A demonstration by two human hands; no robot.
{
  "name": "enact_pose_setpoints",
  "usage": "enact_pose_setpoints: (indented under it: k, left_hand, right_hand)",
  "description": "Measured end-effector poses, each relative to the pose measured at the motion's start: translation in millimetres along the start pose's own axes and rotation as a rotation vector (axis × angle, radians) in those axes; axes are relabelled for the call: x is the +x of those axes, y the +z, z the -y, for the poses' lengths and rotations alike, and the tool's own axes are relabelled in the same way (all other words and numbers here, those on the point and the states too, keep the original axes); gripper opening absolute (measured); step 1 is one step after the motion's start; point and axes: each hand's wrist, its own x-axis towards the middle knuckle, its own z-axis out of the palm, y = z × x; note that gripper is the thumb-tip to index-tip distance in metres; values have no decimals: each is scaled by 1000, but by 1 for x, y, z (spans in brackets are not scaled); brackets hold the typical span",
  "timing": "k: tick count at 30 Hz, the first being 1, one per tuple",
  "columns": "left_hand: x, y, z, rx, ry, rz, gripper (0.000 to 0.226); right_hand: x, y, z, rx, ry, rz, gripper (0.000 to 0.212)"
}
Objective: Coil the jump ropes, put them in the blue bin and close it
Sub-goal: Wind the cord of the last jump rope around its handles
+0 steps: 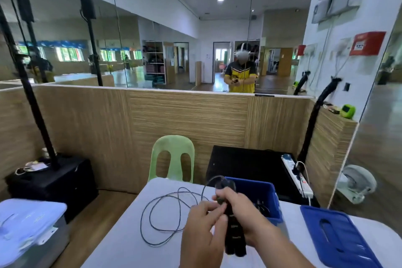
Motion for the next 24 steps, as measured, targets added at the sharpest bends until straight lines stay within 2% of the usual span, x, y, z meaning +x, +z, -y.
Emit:
enact_pose_setpoints:
  k: [1, 4, 6, 8, 11, 15, 18, 21, 24]
  left_hand:
    - [8, -6, -2, -45, -10, -8, 27]
    - [43, -21, -11, -112, 39, -80, 32]
    - [69, -27, -21, -178, 60, -109, 33]
    - [96, -29, -31, -221, 71, -69, 34]
    - [129, -23, -44, -236, 60, 165, 39]
    - [149, -16, -57, -225, -49, 545, 69]
    - [153, -19, -70, -127, -37, 625, 84]
    - [150, -26, -86, -71, -47, 642, 75]
    - [147, -33, -99, -215, -85, 729, 71]
  right_hand:
    - [-4, -4, 4, -42, -13, 29, 26]
    - [-13, -13, 20, -22, 17, 58, 16]
    - [-20, -17, 29, 26, 67, 86, 21]
    - [-29, -19, 37, 73, 116, 141, 32]
    - [-41, -24, 44, 130, 107, 208, 37]
    - [-56, -33, 56, 4, 69, 249, 36]
    - [-68, -48, 67, -129, 8, 247, 35]
    - [-79, -62, 82, -250, -76, 184, 38]
    - [-87, -76, 98, -320, -165, 133, 41]
